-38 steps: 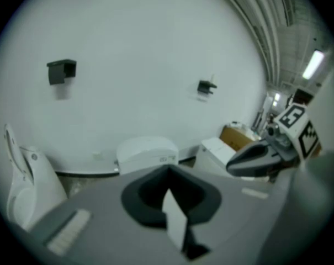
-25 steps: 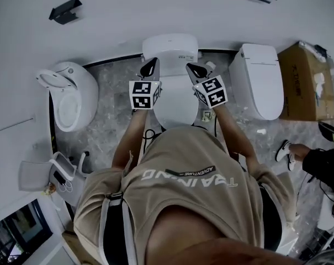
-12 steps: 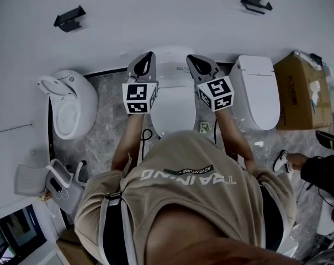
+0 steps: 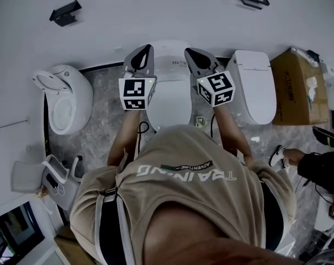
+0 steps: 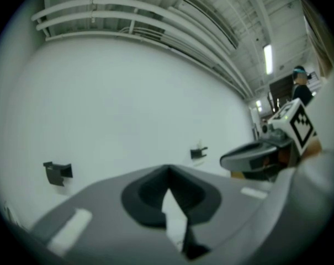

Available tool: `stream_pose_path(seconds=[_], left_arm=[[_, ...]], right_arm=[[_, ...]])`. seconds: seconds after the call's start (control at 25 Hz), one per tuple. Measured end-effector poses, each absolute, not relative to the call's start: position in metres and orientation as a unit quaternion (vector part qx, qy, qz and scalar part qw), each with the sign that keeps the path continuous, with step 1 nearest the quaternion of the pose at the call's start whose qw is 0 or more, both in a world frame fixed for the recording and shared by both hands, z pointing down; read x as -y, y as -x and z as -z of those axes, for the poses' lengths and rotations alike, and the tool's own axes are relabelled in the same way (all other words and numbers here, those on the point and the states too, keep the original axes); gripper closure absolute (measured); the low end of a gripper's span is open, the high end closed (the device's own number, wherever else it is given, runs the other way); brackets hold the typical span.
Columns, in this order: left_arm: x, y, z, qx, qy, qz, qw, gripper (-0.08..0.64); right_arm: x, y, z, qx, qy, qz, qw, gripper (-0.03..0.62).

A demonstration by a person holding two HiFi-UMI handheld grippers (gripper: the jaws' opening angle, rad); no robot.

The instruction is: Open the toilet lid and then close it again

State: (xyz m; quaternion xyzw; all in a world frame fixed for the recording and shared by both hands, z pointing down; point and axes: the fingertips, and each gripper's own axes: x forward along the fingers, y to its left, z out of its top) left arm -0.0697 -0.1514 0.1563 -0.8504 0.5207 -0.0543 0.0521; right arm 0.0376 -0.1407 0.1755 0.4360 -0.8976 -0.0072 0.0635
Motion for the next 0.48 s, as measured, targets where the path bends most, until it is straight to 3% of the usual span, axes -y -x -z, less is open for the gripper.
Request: stream_pose_path(seconds=[0.48], left_arm=[[0.145, 0.056, -0.151, -0.507, 0.858, 0.056, 0.062, 0.557]], right_arm=[[0.14, -0.04, -0.172, 0.902, -0.427, 0.011, 0.06, 0.578]])
